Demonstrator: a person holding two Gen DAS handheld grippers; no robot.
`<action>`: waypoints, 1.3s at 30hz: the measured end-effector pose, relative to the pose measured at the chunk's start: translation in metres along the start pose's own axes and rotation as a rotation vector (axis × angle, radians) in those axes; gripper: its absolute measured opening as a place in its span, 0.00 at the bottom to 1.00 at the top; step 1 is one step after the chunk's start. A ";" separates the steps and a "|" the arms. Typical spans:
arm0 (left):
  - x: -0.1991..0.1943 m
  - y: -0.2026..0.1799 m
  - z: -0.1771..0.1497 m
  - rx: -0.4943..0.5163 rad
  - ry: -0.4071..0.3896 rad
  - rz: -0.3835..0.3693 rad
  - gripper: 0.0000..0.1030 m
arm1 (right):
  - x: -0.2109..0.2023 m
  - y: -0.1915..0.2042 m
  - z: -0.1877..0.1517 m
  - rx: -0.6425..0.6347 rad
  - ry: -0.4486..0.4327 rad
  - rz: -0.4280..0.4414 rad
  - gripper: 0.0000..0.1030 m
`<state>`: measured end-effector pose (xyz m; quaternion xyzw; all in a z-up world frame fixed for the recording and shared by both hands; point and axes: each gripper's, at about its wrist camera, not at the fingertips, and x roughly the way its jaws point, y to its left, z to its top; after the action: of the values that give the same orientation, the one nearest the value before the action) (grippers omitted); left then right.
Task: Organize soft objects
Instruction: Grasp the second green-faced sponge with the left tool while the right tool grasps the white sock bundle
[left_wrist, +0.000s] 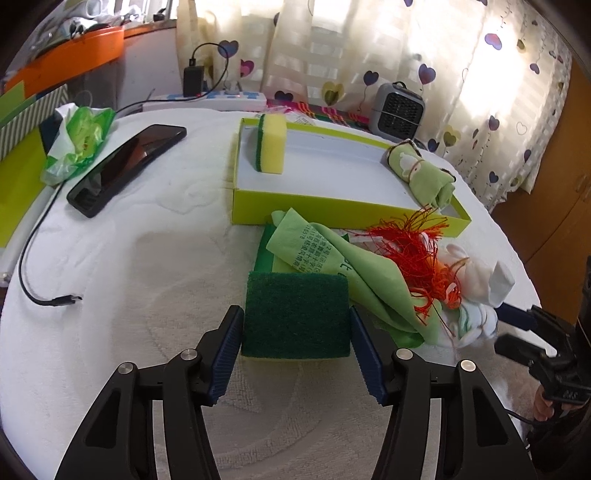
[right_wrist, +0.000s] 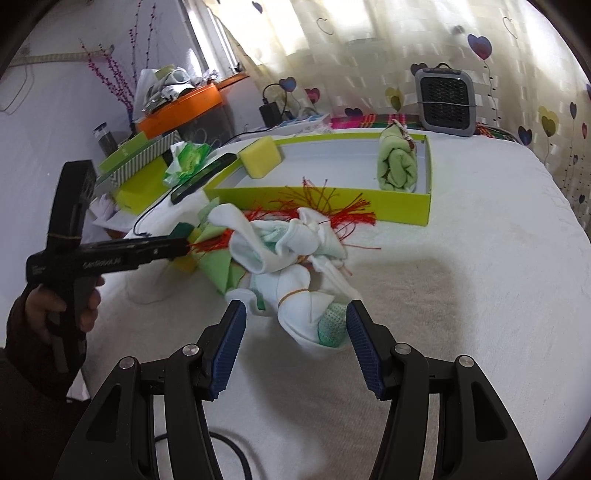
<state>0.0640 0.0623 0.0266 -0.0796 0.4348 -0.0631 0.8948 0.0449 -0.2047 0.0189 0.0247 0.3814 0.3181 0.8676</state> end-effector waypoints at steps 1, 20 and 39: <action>0.000 0.000 0.000 0.000 0.000 0.000 0.56 | -0.001 0.002 -0.002 -0.005 0.005 0.010 0.56; -0.001 0.003 -0.003 0.000 0.006 0.006 0.56 | 0.002 0.024 0.009 -0.206 0.021 -0.011 0.56; 0.002 0.001 -0.004 -0.004 0.019 -0.013 0.56 | 0.023 0.019 0.007 -0.243 0.120 -0.060 0.45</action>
<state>0.0627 0.0623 0.0224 -0.0837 0.4430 -0.0688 0.8899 0.0513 -0.1749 0.0143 -0.1111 0.3921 0.3367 0.8489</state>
